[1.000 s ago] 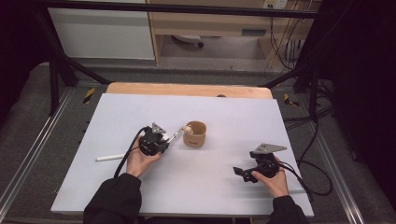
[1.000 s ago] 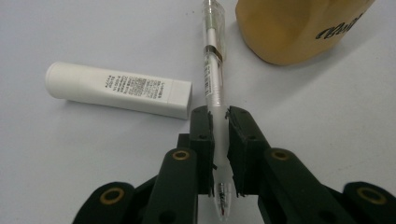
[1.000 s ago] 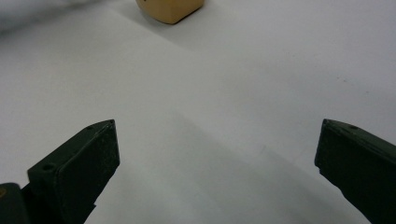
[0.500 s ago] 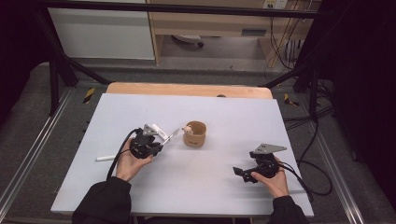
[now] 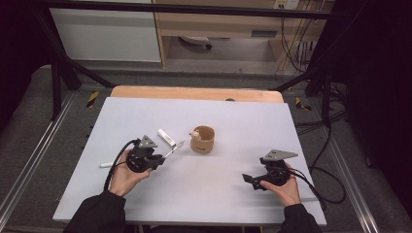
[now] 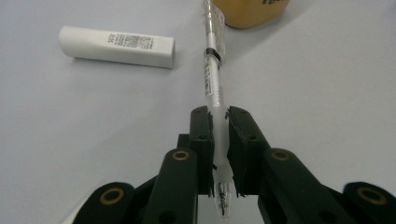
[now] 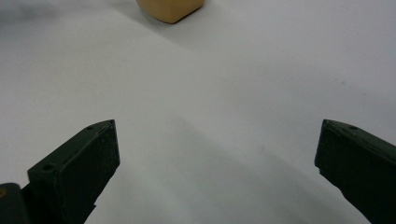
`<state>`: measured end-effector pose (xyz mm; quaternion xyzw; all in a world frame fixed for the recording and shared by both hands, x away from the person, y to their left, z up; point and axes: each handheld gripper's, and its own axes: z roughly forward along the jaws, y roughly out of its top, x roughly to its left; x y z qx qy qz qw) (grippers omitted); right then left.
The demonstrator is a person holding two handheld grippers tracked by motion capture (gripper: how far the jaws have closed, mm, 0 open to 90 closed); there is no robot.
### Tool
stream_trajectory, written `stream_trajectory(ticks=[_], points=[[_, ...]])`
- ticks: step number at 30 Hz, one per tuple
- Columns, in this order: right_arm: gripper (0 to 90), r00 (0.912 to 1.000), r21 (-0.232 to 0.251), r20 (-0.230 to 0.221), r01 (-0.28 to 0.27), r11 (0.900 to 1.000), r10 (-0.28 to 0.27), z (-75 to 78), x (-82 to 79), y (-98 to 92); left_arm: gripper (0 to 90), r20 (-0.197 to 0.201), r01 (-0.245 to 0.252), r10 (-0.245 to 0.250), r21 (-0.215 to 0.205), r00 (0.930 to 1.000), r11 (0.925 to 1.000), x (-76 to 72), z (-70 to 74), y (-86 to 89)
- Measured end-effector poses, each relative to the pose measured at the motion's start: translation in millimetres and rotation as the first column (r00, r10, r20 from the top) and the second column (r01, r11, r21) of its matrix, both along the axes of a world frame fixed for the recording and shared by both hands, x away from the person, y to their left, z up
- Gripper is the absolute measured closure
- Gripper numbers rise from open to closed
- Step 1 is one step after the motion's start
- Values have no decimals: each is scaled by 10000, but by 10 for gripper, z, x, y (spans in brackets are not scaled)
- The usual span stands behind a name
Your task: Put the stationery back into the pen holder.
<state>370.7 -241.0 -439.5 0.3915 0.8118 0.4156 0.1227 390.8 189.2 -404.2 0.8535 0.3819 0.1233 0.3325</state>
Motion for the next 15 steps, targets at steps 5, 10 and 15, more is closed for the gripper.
stream_trajectory(ticks=[5,10,15], points=[[7,10000,-140,49,-34,9999,35,4,-4,20,800,-7,328,-328,-8,9995,9995,-102,-1,3],[7,9999,-349,75,-131,9993,133,12,-8,76,799,-42,657,-657,-58,9978,9978,-189,12,4],[7,9992,-522,193,-340,9981,351,37,-17,168,799,-83,969,-970,-72,9953,9953,-247,29,-16]])
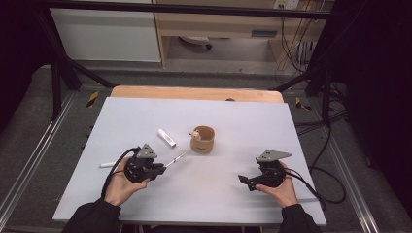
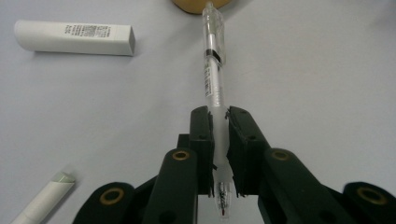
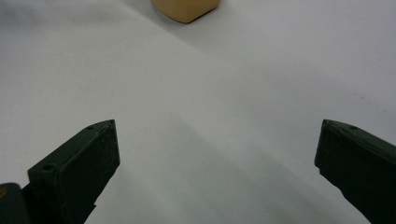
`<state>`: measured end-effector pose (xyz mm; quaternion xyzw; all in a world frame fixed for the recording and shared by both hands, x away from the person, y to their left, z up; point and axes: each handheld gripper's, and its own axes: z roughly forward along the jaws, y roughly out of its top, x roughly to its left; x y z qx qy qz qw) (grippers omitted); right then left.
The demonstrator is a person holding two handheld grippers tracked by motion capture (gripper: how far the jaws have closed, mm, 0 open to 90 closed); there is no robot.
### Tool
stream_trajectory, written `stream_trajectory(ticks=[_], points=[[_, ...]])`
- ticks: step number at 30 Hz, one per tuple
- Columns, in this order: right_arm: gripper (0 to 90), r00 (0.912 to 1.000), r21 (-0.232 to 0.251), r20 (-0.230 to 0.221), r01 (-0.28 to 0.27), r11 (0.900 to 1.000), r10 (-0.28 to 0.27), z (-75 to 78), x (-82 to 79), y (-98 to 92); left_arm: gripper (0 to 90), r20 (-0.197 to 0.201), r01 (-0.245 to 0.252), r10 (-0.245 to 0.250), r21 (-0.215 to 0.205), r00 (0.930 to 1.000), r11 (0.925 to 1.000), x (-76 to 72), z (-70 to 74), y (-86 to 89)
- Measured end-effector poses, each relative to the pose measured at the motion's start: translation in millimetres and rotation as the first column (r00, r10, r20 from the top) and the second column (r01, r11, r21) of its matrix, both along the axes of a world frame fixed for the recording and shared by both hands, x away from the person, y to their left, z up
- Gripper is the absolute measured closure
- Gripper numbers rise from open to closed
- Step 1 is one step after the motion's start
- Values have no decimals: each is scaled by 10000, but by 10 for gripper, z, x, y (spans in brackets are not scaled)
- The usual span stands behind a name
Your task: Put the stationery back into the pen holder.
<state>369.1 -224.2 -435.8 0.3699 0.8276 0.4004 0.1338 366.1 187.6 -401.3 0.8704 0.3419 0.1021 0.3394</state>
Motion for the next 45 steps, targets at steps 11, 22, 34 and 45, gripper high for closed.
stream_trajectory(ticks=[11,22,34,45], points=[[7,9981,-616,280,-533,9967,551,56,-13,267,799,-65,677,-676,74,9977,9977,-54,32,-167],[11,9898,-1370,577,-1210,9832,1299,117,-29,543,800,-137,1065,-1065,40,9942,9943,-73,69,-288],[24,9687,-2265,927,-2045,9523,2301,184,-73,842,800,-215,1436,-1434,67,9894,9896,-53,94,-443],[47,9375,-3212,1303,-2681,9083,3228,247,-90,1058,800,-334,1723,-1716,185,9846,9849,-38,107,-558]])
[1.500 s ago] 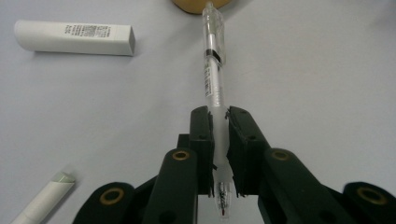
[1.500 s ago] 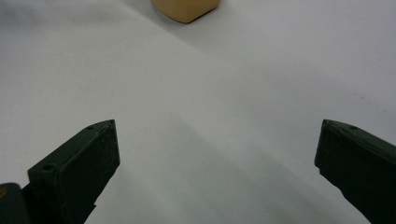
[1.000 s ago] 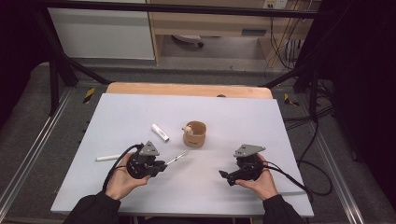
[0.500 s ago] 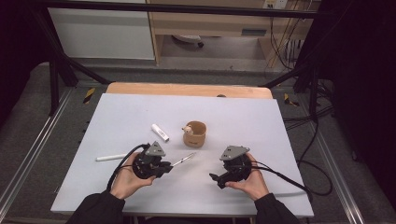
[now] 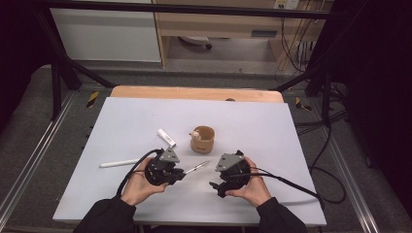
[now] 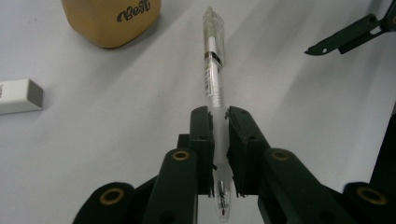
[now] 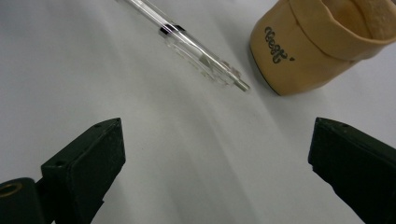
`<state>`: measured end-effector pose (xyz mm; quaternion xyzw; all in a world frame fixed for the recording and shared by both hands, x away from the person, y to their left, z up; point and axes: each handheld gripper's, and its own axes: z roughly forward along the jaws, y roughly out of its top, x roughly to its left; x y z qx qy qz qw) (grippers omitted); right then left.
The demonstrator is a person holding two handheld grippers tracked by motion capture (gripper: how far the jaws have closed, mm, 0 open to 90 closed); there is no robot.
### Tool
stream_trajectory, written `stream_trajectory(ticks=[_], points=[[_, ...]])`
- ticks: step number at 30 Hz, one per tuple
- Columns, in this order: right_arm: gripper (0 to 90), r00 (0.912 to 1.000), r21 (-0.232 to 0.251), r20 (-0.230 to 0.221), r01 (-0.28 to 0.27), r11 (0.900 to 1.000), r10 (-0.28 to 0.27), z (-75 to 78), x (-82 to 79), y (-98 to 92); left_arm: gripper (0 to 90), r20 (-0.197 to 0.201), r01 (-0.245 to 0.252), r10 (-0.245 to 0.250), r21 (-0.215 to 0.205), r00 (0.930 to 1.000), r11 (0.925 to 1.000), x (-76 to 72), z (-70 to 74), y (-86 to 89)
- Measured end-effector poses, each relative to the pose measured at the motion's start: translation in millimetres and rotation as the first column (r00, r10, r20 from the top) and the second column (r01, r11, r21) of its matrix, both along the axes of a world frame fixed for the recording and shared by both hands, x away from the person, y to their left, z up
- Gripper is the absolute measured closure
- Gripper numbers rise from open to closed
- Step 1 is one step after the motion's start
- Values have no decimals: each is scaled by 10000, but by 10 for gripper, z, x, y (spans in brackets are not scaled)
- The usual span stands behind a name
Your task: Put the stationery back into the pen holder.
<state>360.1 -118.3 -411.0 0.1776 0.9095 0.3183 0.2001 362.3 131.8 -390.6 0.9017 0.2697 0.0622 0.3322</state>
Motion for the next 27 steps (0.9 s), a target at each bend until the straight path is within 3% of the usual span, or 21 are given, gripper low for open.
stream_trajectory(ticks=[6,13,27], points=[[75,9971,-482,457,-593,9971,615,22,-16,91,800,26,196,-197,106,9998,9998,-2,37,-75],[136,9858,-994,946,-1291,9866,1385,55,-29,182,800,52,298,-298,128,9995,9995,1,85,-156],[316,9478,-1757,1751,-2363,9557,2665,50,-33,217,800,8,603,-603,422,9982,9973,17,128,-328]])
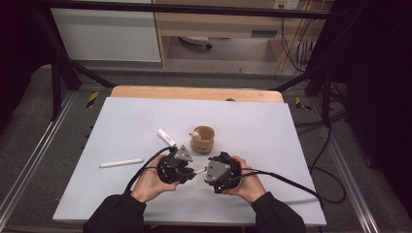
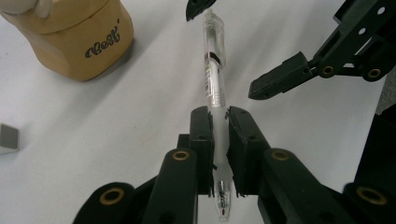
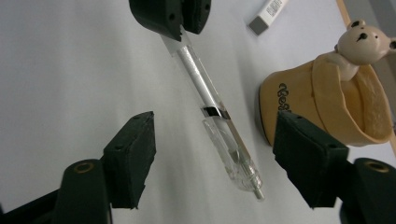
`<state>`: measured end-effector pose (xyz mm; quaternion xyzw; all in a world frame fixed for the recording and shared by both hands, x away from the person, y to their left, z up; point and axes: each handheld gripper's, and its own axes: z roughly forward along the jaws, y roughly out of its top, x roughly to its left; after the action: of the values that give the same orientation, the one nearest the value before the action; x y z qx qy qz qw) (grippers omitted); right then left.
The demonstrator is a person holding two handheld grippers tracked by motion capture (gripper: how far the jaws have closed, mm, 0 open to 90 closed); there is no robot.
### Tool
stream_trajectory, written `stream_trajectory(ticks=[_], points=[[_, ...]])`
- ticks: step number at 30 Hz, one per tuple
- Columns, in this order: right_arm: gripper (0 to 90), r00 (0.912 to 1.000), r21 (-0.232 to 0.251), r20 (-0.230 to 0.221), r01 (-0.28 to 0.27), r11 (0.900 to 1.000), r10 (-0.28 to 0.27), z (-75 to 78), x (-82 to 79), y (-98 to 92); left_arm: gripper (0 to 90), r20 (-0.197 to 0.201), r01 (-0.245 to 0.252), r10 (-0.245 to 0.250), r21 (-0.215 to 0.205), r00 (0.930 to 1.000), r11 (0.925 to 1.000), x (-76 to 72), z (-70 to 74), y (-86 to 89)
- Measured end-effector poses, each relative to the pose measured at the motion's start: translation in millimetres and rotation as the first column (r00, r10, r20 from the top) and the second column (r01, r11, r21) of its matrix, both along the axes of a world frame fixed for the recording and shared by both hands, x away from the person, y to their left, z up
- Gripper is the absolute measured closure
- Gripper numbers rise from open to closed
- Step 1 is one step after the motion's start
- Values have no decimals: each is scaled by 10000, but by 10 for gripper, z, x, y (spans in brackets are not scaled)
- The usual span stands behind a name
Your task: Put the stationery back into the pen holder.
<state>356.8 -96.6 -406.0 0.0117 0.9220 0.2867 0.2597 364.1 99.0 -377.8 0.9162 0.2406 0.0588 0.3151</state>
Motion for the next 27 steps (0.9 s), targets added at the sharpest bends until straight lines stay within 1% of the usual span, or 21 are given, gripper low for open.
stream_trajectory(ticks=[3,4,8,12,15,16,17,18,19,23,26,27], points=[[362,9996,-123,171,-228,9997,230,-11,-13,1,800,-68,13,-14,-49,10000,10000,1,-5,-27],[391,9989,-229,289,-353,9991,360,-12,-14,-2,800,-72,-1,1,-44,10000,10000,0,-5,-35],[470,9961,-279,509,-709,9971,723,-24,-26,1,800,-109,-27,26,-130,9999,9999,4,-8,-74],[525,9924,-458,687,-994,9940,1024,-36,-30,0,800,-112,127,-128,-57,9999,9999,7,3,-120],[569,9859,-761,969,-1294,9887,1365,-38,-30,-10,800,-128,118,-119,-84,9998,9999,7,2,-160],[587,9816,-906,1208,-1372,9864,1476,-37,-25,-14,800,-148,145,-147,-76,9998,9999,9,0,-172],[601,9819,-845,1099,-1451,9858,1539,-42,-38,-14,800,-150,162,-162,-43,9998,9999,9,-1,-182],[611,9791,-919,1195,-1541,9838,1645,-42,-38,-16,800,-166,201,-201,-12,9997,9998,10,-1,-191],[623,9779,-901,1162,-1639,9823,1739,-46,-44,-16,800,-186,232,-232,9,9996,9997,10,-3,-199],[664,9690,-1086,1366,-1920,9754,2060,-45,-46,-22,800,-192,277,-276,57,9994,9996,11,-11,-230],[699,9646,-1100,1414,-2080,9719,2225,-46,-51,-23,800,-229,292,-291,77,9993,9995,15,-11,-249],[708,9649,-1083,1446,-2048,9728,2192,-46,-58,-26,800,-219,303,-301,83,9993,9995,15,-11,-253]])
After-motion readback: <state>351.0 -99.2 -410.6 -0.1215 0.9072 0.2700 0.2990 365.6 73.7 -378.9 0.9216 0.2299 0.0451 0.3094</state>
